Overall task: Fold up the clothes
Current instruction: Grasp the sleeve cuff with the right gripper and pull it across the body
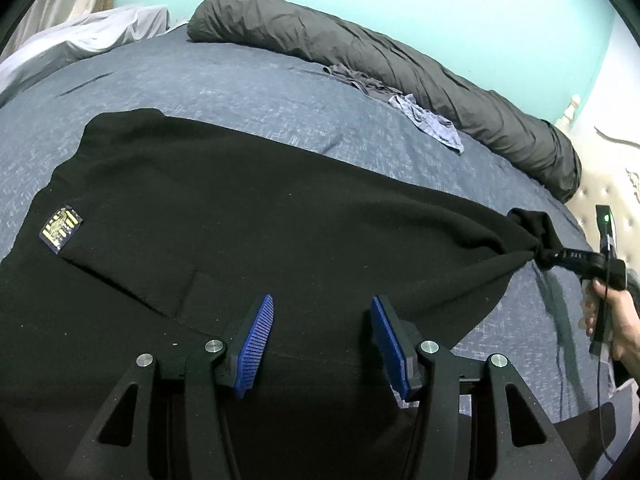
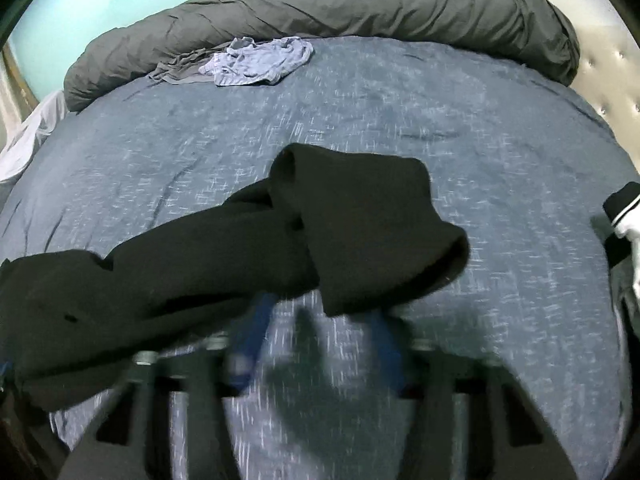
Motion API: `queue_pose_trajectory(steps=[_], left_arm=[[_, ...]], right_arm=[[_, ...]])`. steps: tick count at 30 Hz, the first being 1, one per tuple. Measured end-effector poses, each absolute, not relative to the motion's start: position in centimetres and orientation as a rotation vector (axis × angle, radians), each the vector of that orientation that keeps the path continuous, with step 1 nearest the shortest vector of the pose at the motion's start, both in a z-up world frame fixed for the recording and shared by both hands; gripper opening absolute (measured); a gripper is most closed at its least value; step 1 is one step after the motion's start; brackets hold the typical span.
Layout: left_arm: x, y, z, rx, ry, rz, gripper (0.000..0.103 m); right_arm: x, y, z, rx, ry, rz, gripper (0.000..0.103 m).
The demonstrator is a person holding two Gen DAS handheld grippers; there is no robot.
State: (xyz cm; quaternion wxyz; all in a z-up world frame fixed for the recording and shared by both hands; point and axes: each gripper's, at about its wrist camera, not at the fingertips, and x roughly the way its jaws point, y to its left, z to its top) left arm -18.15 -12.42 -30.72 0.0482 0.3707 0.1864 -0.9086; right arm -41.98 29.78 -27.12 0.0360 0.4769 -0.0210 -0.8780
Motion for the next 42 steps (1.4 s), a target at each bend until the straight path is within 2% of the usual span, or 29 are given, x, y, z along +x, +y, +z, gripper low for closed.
queue_pose_trajectory(steps=[1,3,8,14,18,22,25,29,31,34,38,40,42], left_arm=[[-18.3,-12.3,-30.7,1.131,0.556,-2.775,0.055],[-18.4,-12.3,-30.8,1.133,0.550,-2.774,0.055],[-18.2,-12.4,-30.6,1.120,0.566,-2.772,0.055],[-17.8,-12.7,-30.3,1.105,0.568,-2.771,0.055],[-17.6,-13.0,-30.2,1.095,0.585,-2.765,0.055],[-17.6,-12.9,-30.2,1.096,0.581,-2.767,0.055],[-17.6,-13.0,-30.2,1.095,0.582,-2.765,0.055],[-17.5,-13.0,-30.3,1.097,0.573,-2.766,0.055],[-17.6,-13.1,-30.3,1.098,0.574,-2.761,0.055],[-17.8,-13.1,-30.3,1.097,0.569,-2.758,0.055],[-18.0,-12.8,-30.3,1.101,0.556,-2.764,0.055],[-18.1,-12.7,-30.4,1.104,0.553,-2.764,0.055],[-18.2,-12.5,-30.4,1.109,0.545,-2.766,0.055]], right_arm=[[-41.9,30.0,-26.5,1.446,-0.069,-2.705,0.006],[-41.7,30.3,-25.3,1.408,-0.077,-2.720,0.004],[-41.2,31.4,-21.9,1.308,-0.099,-2.760,0.003],[-40.1,34.8,-13.2,1.169,-0.087,-2.856,0.003],[-39.8,38.1,-8.9,1.204,-0.118,-2.910,0.003],[-39.8,41.7,-8.3,1.381,-0.133,-2.960,0.003],[-39.9,43.4,-9.9,1.536,-0.092,-2.965,0.003],[-40.3,45.5,-14.2,1.800,-0.184,-2.870,0.004],[-40.3,45.2,-15.1,1.793,-0.112,-2.927,0.011],[-40.7,44.5,-16.3,1.826,0.039,-2.978,0.017],[-40.4,43.5,-16.8,1.699,0.029,-2.985,0.022],[-40.1,41.5,-17.9,1.647,0.019,-2.856,0.041],[-40.0,38.7,-19.4,1.617,0.066,-2.716,0.044]])
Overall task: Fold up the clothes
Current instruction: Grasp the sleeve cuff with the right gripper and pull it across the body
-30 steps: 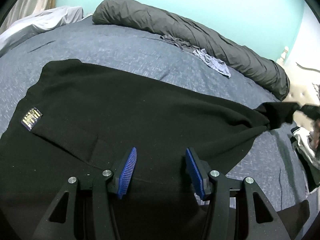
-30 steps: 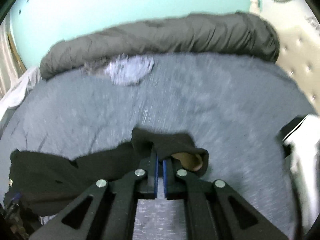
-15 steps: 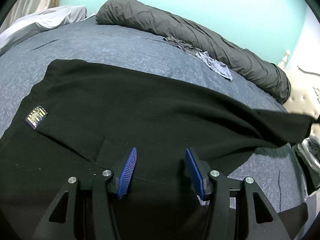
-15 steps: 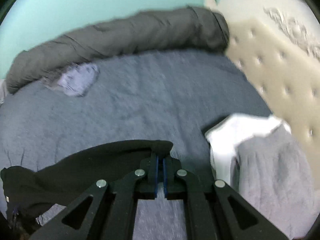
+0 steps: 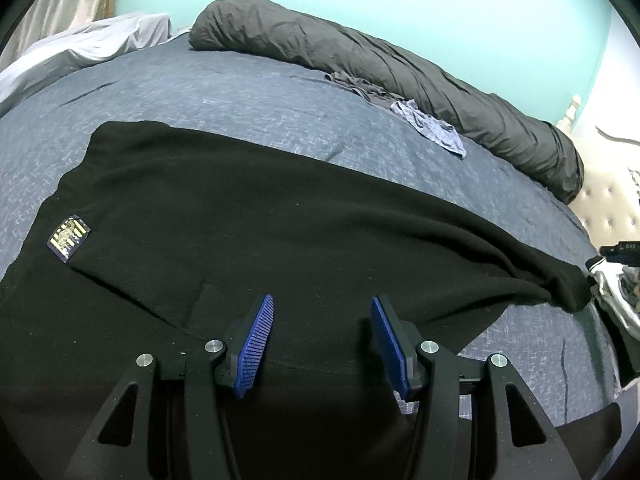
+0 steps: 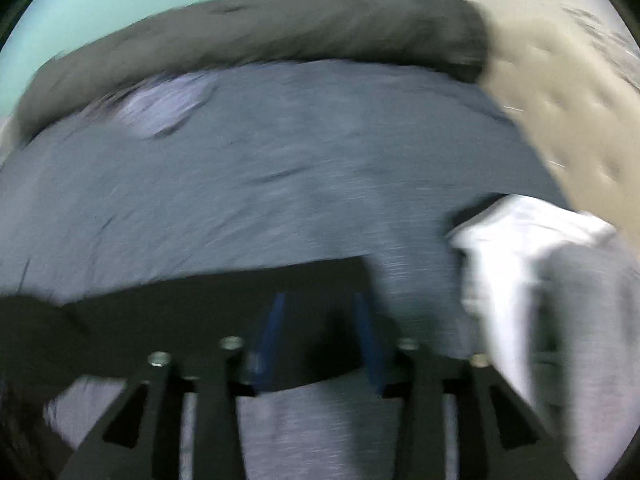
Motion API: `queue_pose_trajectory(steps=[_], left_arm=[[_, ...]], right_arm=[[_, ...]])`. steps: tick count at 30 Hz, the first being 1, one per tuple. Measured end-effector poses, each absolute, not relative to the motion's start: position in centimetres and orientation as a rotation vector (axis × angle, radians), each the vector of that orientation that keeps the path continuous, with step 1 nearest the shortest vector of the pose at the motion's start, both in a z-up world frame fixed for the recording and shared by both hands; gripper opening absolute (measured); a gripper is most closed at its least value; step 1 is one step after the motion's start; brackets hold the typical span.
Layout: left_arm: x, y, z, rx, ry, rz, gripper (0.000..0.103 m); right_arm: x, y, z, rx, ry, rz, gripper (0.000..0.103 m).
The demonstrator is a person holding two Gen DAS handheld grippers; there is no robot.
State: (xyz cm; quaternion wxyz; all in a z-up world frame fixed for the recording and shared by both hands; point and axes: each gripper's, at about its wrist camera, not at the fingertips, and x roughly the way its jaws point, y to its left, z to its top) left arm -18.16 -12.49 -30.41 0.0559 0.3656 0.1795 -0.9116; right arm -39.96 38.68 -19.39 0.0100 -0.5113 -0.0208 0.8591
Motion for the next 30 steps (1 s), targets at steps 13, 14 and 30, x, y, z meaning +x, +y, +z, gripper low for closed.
queue_pose_trajectory(steps=[13,14,30], left_arm=[[-18.6,-12.2,-30.9,1.128,0.540,-2.760,0.055],[-18.6,-12.2,-30.9,1.129,0.542,-2.759,0.055],[-18.8,-12.3,-31.2,1.135,0.550,-2.756,0.055]], right_arm=[[-38.0,25.4,-27.1,-1.928,-0.506,2.924,0.050],[-38.2,25.1,-27.0,-1.917,-0.517,2.930,0.050],[-45.2,22.9,-23.2,-1.566,-0.604,2.937,0.004]])
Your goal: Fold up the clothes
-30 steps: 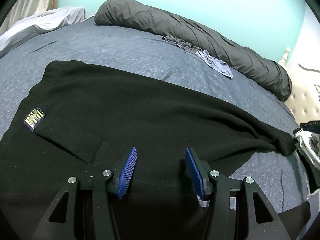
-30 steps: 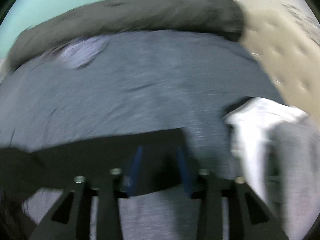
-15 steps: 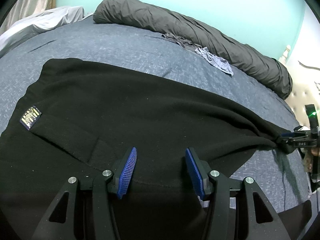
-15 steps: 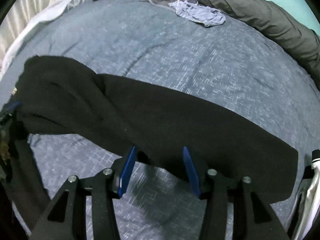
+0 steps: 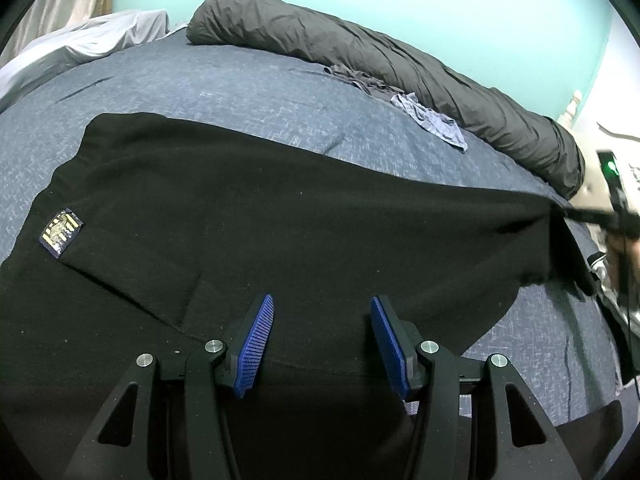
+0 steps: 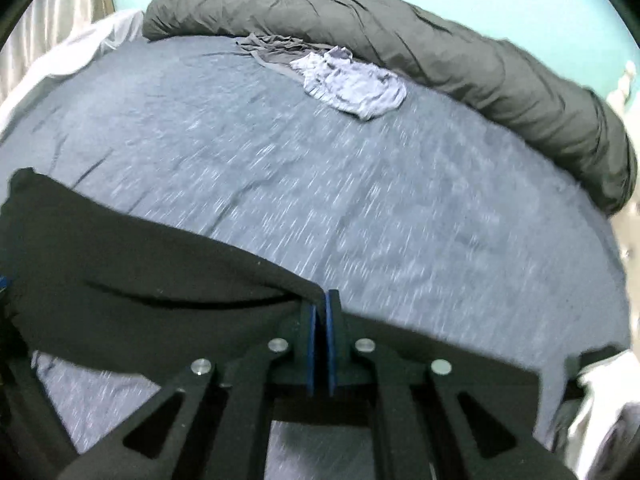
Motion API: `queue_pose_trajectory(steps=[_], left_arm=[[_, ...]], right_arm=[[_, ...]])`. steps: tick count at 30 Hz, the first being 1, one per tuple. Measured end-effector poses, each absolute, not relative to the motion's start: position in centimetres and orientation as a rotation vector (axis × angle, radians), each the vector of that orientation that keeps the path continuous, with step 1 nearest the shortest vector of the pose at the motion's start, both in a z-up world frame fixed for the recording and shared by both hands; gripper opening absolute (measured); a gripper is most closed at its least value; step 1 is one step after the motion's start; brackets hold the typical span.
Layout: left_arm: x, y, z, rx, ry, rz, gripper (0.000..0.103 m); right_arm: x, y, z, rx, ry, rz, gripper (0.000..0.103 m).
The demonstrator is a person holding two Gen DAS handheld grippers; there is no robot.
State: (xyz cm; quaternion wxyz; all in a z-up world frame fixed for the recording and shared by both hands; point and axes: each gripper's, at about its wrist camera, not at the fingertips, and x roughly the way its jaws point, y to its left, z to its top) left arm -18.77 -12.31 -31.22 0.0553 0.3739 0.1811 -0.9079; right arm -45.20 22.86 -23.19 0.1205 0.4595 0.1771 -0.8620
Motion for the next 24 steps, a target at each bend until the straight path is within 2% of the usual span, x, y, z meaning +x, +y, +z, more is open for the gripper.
queue_pose_trajectory(steps=[3,5,6,7,11,14,16,19,20,22,24], left_arm=[[-18.8,-12.4,-31.3,1.142,0.552,-2.755,0.055],[-18.8,-12.3,-31.4,1.146,0.551,-2.757,0.055],[-18.8,-12.3,-31.3,1.146,0.551,-2.758,0.055],[-18.8,-12.3,-31.3,1.146,0.552,-2.760,0.055],[-18.8,-12.4,-31.3,1.139,0.560,-2.756,0.055],[-18.8,-12.2,-31.3,1.141,0.560,-2.756,0.055],[-18.8,-12.1,-31.3,1.141,0.557,-2.756,0.055],[-18.9,-11.8,-31.4,1.146,0.543,-2.758,0.055],[-19.0,-11.6,-31.4,1.148,0.536,-2.759,0.055],[-19.0,-11.4,-31.5,1.153,0.522,-2.761,0.055],[-19.1,-11.1,-31.6,1.157,0.506,-2.763,0.055]], right_arm=[[-47.4,21.6,-24.0,1.391,0.566,-2.539,0.008],[-48.4,21.6,-24.6,1.433,0.601,-2.559,0.018],[-48.6,22.0,-24.6,1.429,0.618,-2.578,0.030],[-48.8,22.3,-24.6,1.425,0.634,-2.597,0.037],[-48.3,27.7,-23.0,1.397,0.543,-2.782,0.039],[-47.0,33.9,-21.9,1.416,0.369,-2.915,0.040],[-45.5,38.5,-22.1,1.461,0.207,-2.952,0.047],[-43.3,44.1,-23.6,1.569,-0.027,-2.981,0.050],[-42.9,44.8,-24.1,1.576,-0.072,-2.976,0.050],[-42.2,45.8,-25.1,1.578,-0.147,-2.960,0.057],[-41.4,46.9,-26.1,1.580,-0.220,-2.942,0.058]])
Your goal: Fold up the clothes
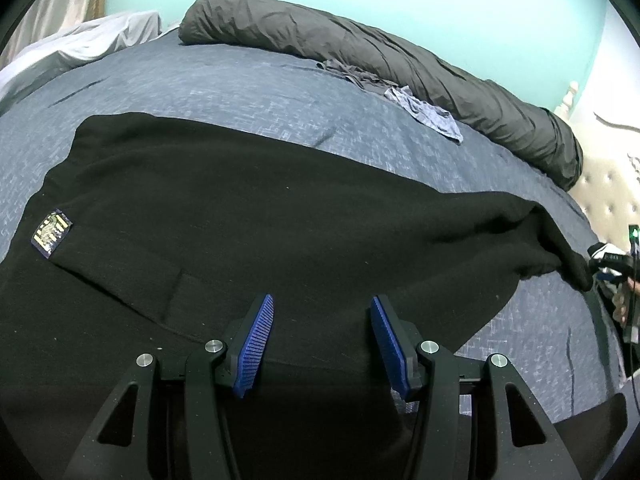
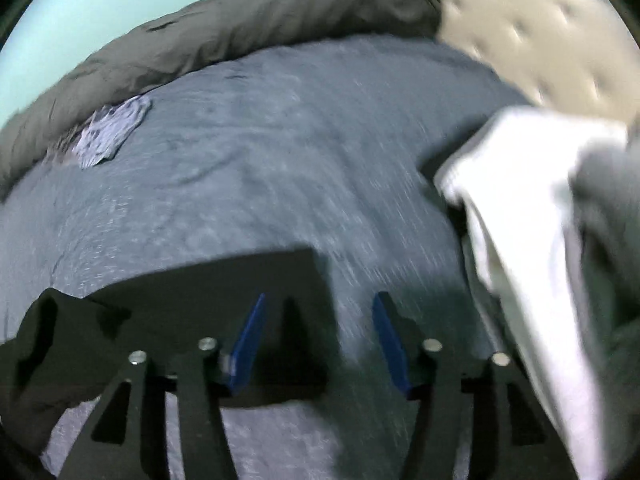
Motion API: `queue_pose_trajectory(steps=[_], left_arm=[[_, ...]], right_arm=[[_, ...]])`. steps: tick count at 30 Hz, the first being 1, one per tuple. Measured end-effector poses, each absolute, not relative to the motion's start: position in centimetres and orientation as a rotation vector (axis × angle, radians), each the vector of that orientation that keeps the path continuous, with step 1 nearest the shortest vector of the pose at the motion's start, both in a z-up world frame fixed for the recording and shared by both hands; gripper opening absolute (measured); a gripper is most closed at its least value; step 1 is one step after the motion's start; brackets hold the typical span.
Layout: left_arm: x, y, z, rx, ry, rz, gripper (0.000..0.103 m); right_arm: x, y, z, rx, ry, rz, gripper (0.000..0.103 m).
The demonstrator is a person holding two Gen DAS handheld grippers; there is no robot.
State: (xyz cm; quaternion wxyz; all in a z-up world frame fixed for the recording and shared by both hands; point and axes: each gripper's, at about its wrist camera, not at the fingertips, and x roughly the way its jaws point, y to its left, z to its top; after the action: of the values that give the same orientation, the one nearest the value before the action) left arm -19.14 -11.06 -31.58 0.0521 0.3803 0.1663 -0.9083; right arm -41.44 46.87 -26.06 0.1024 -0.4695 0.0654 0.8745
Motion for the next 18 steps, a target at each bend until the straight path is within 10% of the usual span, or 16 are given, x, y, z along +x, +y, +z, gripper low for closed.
queue_pose_trajectory(steps=[6,10,18], left_arm=[[-19.5,-10.7,-31.9,1.167,0.484,-2.754,0.055],[-19.8,-10.5,-32.0,1.175,0.469,-2.757,0.055],[-19.6,-10.7,-31.9,1.170,0.488,-2.761,0.055]], right_arm=[[-39.5,49.1,-28.7,-1.410,0.354,2.611,0.057],[-39.6,47.5,-29.4,-1.469,0.245,2.628,0.012],[-38.4,46.9,-23.2,-1.355,0.211,2.704,0.003]])
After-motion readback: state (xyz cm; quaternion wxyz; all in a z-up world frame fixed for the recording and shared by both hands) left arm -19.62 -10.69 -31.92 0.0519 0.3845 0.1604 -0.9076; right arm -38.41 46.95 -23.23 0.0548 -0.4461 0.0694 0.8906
